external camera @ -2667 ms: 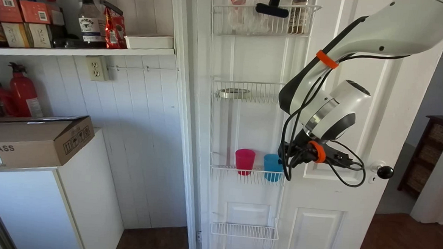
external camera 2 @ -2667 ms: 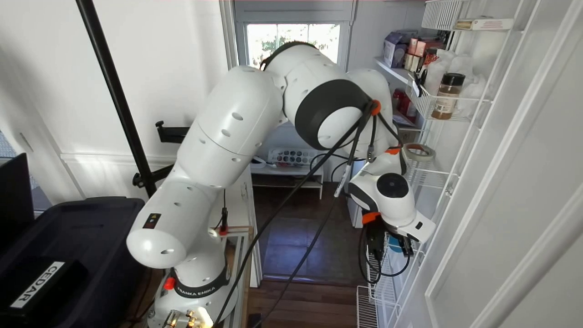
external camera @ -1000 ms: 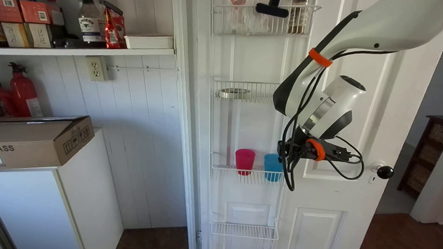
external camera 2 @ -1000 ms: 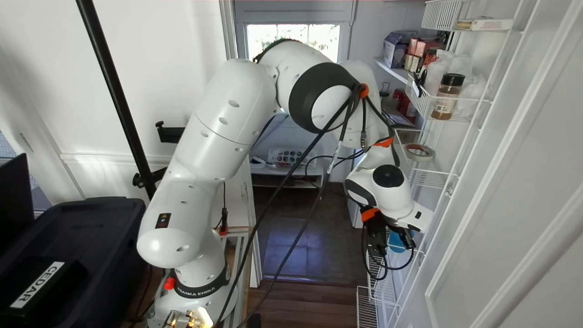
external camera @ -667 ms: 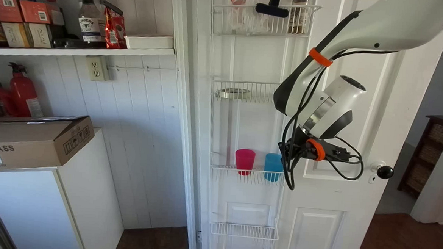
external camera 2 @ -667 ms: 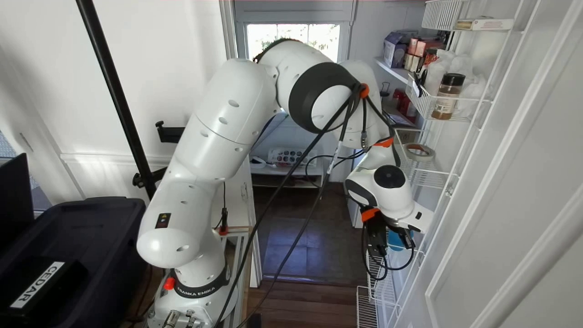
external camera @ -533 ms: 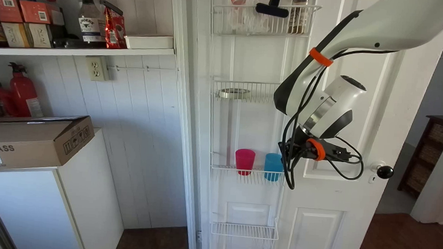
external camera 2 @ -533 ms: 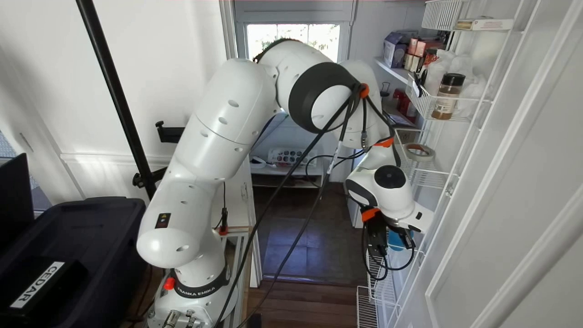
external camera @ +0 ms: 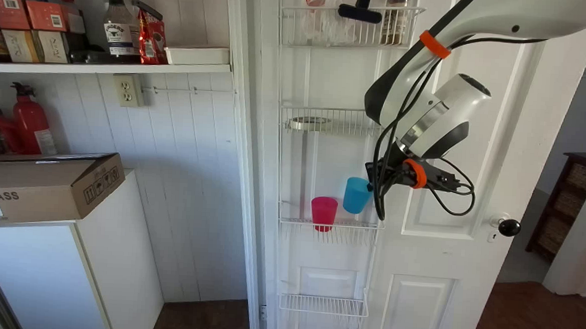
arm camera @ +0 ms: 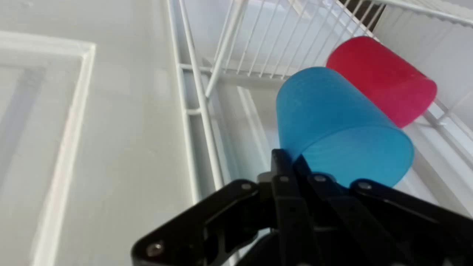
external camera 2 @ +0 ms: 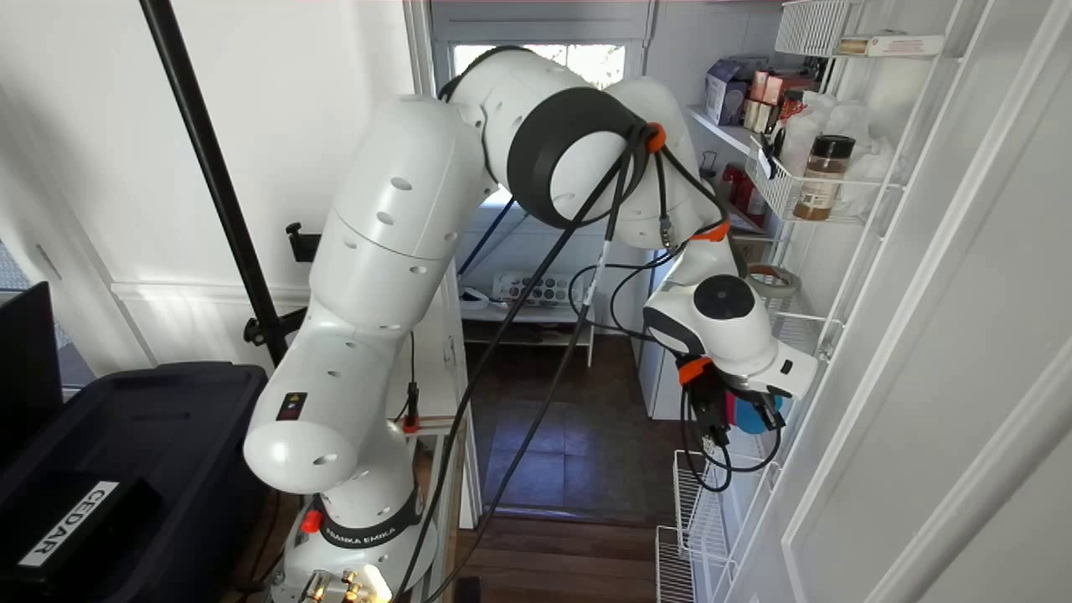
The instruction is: Put the blue cup in the pink cup
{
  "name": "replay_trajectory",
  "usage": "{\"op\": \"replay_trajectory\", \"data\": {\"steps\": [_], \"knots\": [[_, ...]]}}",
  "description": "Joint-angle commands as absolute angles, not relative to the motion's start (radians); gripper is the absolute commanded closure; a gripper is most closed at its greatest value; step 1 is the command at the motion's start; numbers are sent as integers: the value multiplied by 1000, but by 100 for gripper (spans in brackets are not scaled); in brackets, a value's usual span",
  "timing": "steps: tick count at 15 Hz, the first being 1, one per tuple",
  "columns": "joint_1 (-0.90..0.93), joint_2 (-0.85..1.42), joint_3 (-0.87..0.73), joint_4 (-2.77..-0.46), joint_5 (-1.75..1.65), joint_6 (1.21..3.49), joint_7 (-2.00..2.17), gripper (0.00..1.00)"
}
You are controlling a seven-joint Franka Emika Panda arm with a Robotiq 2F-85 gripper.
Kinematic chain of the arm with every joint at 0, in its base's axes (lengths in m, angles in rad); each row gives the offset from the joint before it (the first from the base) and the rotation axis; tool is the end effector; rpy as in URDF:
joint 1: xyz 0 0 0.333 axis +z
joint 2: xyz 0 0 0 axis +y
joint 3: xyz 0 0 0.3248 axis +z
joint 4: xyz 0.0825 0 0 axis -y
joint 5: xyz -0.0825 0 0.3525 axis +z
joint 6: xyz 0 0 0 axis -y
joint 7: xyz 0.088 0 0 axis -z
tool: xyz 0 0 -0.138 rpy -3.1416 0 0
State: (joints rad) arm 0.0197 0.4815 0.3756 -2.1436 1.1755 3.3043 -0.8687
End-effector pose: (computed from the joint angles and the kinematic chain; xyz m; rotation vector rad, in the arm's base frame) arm 0.5628 0.1186 0.2322 -2.8149 0.0653 -0.8158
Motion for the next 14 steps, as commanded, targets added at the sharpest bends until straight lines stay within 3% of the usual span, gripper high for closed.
{"op": "replay_trajectory", "data": {"steps": [1, 8, 14], "knots": [[-83, 448, 504, -2124, 1189, 3311, -907, 99], [-330, 541, 762, -2090, 1185, 3304, -970, 99], [-605, 753, 1066, -2068, 1138, 3413, -1036, 99]]}}
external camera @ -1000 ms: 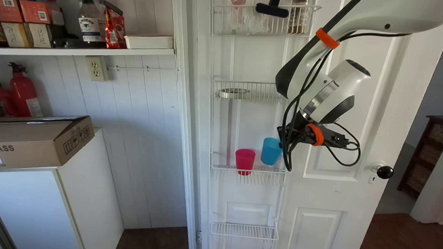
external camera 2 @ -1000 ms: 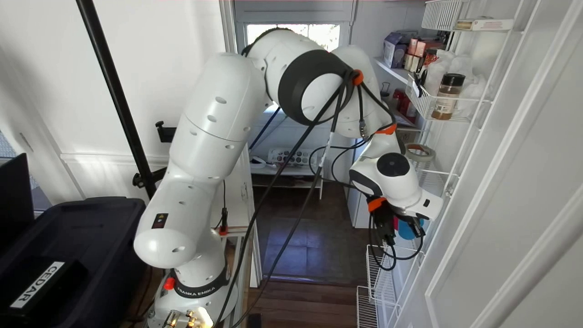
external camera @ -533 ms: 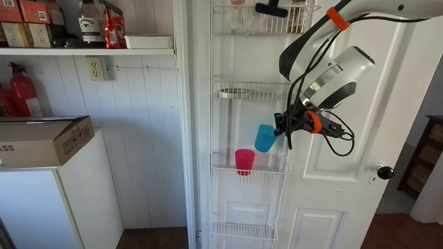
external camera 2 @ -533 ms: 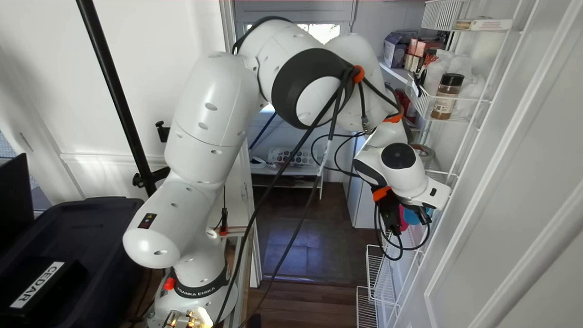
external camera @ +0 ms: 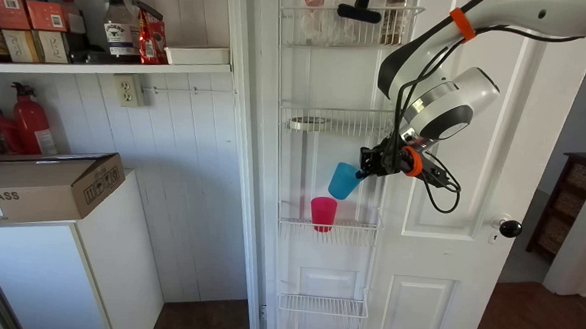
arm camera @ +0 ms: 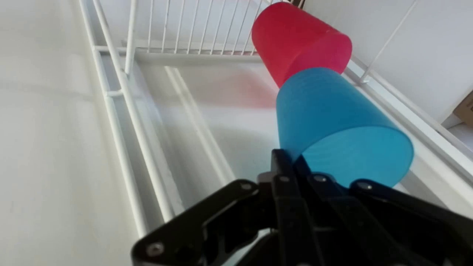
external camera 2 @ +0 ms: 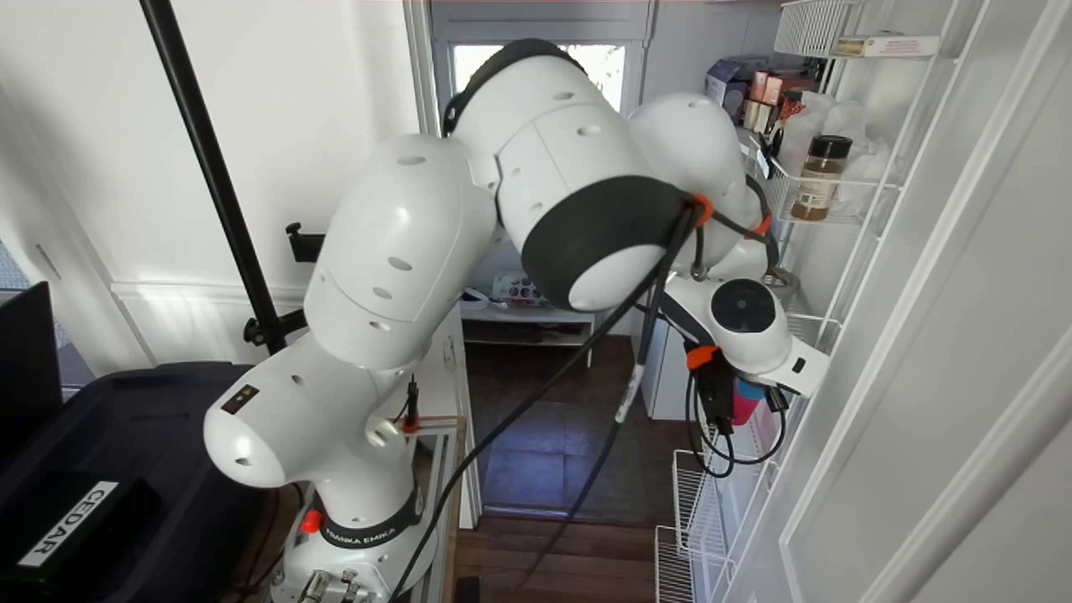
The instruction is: Put the blue cup in the pink cup
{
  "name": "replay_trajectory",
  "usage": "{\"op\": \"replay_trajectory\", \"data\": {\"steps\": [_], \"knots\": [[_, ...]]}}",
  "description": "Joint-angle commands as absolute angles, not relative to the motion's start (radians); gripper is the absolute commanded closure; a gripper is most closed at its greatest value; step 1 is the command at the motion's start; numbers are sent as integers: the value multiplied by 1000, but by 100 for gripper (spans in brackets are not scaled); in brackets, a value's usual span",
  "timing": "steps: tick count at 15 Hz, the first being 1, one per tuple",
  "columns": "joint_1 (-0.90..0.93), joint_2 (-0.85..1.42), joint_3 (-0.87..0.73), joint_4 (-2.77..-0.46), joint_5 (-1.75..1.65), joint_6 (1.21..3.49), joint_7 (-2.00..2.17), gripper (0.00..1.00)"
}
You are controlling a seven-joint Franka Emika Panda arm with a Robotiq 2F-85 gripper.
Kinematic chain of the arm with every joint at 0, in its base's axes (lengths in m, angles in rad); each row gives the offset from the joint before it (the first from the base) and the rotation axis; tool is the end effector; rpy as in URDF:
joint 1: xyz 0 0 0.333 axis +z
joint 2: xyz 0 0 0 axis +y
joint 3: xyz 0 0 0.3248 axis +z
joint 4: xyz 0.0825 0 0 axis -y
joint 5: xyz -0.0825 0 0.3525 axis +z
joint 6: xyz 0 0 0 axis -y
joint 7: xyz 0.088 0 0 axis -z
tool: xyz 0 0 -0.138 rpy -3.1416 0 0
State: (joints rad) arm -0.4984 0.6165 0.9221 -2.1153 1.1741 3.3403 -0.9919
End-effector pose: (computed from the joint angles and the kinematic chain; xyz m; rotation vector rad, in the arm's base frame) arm 0.5736 0.1151 0.2469 -2.5938 0.1167 -0.7764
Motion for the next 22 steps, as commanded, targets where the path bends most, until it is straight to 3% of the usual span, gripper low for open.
{"op": "replay_trajectory", "data": {"steps": [1, 8, 16, 17, 19, 22], "knots": [[-642, 798, 1108, -2074, 1115, 3436, -1043, 99], [-744, 1078, 1218, -2134, 893, 3574, -1022, 99], [-704, 1076, 1179, -2153, 884, 3631, -1024, 99], [-696, 1069, 1174, -2153, 890, 3632, -1025, 71], [-687, 1064, 1166, -2152, 894, 3631, -1027, 65], [-687, 1071, 1169, -2151, 881, 3640, -1028, 43]]}}
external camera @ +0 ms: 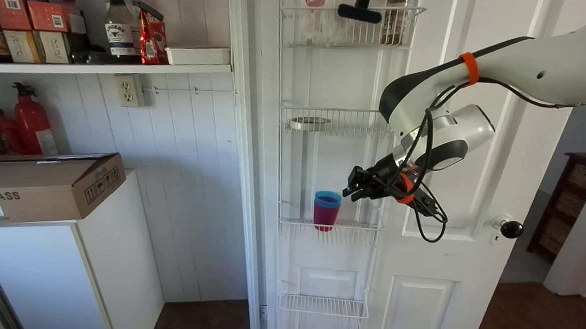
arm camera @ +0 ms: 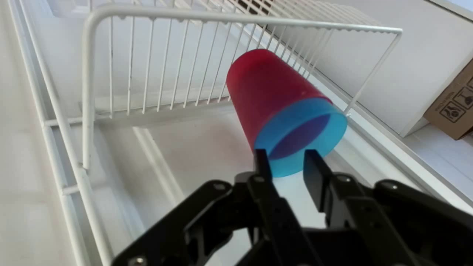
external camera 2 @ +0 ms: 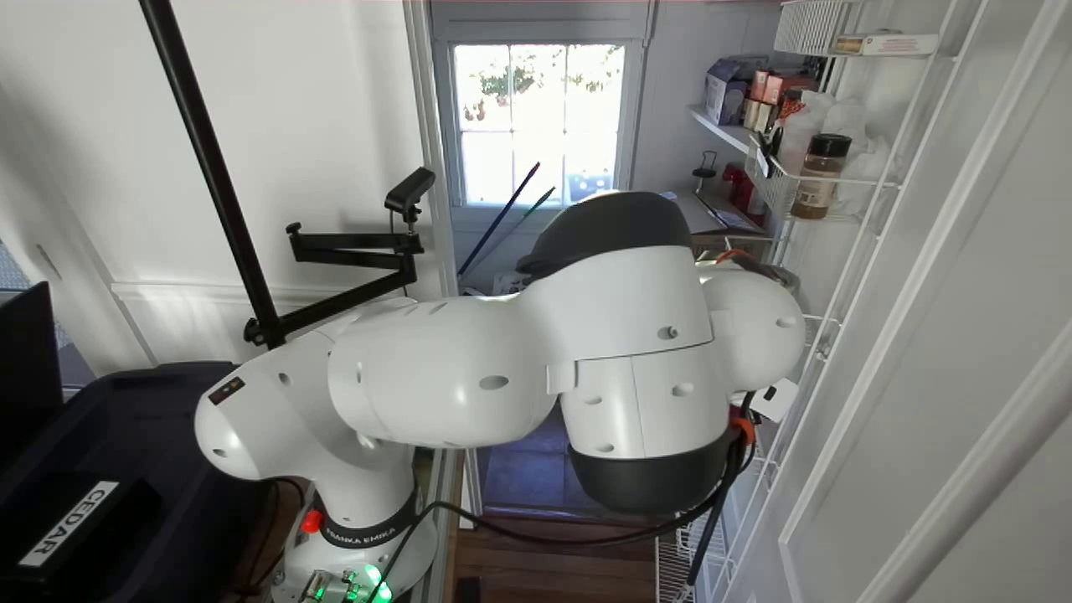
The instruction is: Put the blue cup in the pink cup
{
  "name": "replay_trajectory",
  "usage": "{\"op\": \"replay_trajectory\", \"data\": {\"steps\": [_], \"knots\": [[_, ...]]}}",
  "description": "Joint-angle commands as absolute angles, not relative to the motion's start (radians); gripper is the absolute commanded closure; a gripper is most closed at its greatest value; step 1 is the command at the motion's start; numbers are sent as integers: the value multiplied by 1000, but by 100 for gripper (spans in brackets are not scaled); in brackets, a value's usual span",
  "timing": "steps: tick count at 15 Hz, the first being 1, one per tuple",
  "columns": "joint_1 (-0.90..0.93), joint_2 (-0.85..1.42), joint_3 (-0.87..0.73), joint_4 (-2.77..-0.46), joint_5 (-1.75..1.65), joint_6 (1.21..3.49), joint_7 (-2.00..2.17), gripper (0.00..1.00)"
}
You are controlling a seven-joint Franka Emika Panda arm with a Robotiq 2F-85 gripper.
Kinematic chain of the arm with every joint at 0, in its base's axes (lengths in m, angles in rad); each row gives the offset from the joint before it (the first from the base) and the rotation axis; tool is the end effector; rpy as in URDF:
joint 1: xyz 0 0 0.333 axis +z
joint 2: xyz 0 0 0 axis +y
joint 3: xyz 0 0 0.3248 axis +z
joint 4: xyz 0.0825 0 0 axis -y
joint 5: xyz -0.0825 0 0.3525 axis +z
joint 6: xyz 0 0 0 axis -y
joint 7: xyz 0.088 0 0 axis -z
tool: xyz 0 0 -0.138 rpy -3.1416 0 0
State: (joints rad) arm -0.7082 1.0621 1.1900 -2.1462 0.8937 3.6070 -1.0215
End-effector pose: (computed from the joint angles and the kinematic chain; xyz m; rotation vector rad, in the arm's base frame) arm 0.5654 0.1239 0.1807 -2.4795 0.1304 -0.7502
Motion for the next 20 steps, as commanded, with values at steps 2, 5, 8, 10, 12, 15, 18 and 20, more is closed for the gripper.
{"op": "replay_trajectory", "data": {"steps": [2, 5, 8, 10, 12, 15, 18, 20], "knots": [[-689, 1073, 1171, -2150, 877, 3648, -1030, 29], [-694, 1062, 1172, -2158, 894, 3632, -1033, 9], [-709, 1034, 1178, -2183, 924, 3615, -1033, 0], [-683, 918, 1100, -2245, 818, 3534, -828, 0], [-693, 893, 1084, -2280, 750, 3506, -740, 0], [-706, 814, 1051, -2345, 601, 3476, -563, 0], [-720, 738, 1022, -2399, 420, 3446, -379, 0], [-734, 683, 1002, -2433, 291, 3412, -251, 0]]}}
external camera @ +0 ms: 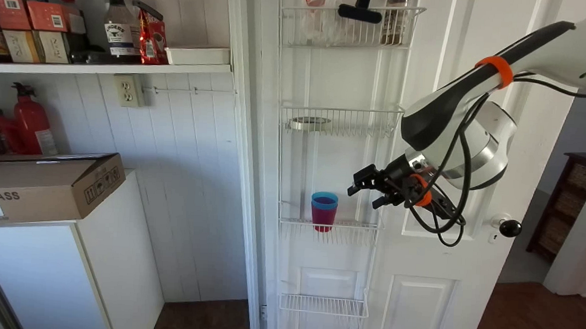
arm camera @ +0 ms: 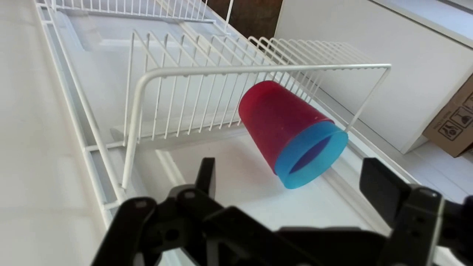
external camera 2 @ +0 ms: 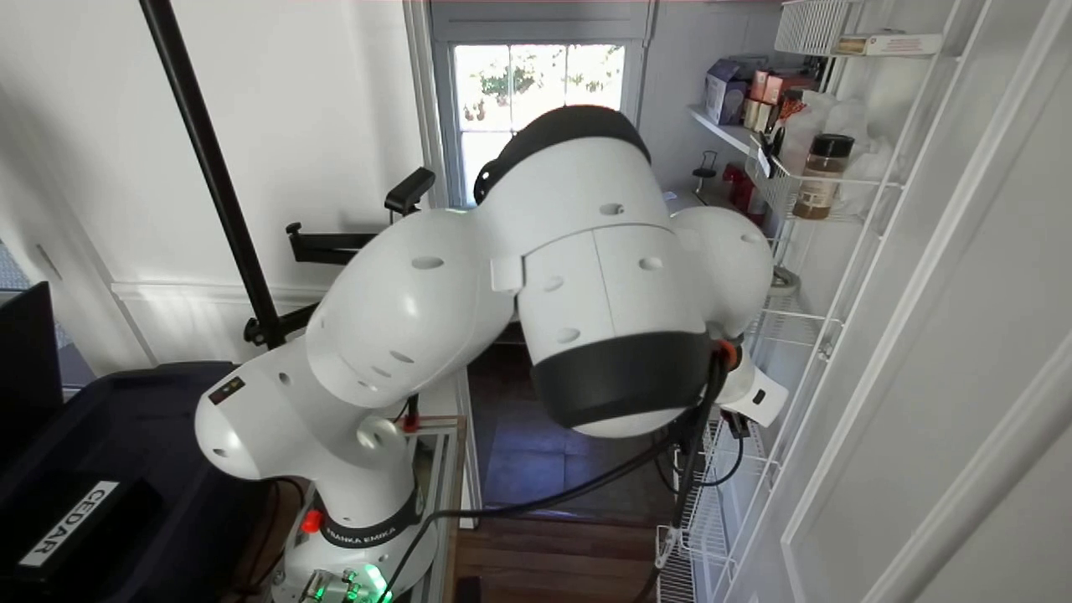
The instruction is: Put the blue cup in the pink cup
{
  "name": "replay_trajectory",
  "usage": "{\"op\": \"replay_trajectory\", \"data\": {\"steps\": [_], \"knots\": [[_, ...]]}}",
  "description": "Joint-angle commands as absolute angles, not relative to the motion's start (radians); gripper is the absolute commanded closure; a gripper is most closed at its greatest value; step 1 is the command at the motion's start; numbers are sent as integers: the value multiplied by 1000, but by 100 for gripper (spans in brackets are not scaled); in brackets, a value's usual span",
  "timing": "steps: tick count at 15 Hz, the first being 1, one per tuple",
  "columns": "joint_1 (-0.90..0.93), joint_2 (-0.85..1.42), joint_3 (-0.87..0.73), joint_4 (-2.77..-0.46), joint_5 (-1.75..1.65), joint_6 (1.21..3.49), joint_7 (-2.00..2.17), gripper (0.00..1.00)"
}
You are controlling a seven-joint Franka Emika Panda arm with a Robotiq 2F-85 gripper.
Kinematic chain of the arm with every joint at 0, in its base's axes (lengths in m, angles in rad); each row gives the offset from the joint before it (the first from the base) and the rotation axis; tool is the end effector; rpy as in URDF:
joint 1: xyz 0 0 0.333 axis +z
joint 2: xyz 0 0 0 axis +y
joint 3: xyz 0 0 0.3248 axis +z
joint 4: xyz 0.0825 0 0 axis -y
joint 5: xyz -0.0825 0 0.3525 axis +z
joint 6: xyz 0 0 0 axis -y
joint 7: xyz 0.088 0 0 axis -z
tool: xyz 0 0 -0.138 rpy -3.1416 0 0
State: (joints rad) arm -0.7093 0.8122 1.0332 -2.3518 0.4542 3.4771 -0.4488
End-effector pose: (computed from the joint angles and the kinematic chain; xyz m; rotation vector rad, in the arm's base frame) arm 0.5368 0.1173 0.1960 -2.5080 0.1110 -0.6842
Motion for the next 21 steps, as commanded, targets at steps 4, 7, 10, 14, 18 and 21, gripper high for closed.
{"op": "replay_trajectory", "data": {"steps": [4, 7, 10, 14, 18, 21], "knots": [[-815, 615, 1025, -2484, 91, 3355, -82, 0], [-896, 569, 1071, -2514, 25, 3297, -20, 0], [-1004, 553, 1160, -2539, -3, 3243, -2, 0], [-1158, 541, 1309, -2570, 13, 3154, -3, 0], [-1290, 539, 1427, -2602, 34, 3068, -10, 0], [-1267, 579, 1399, -2583, 29, 3085, -40, 0]]}}
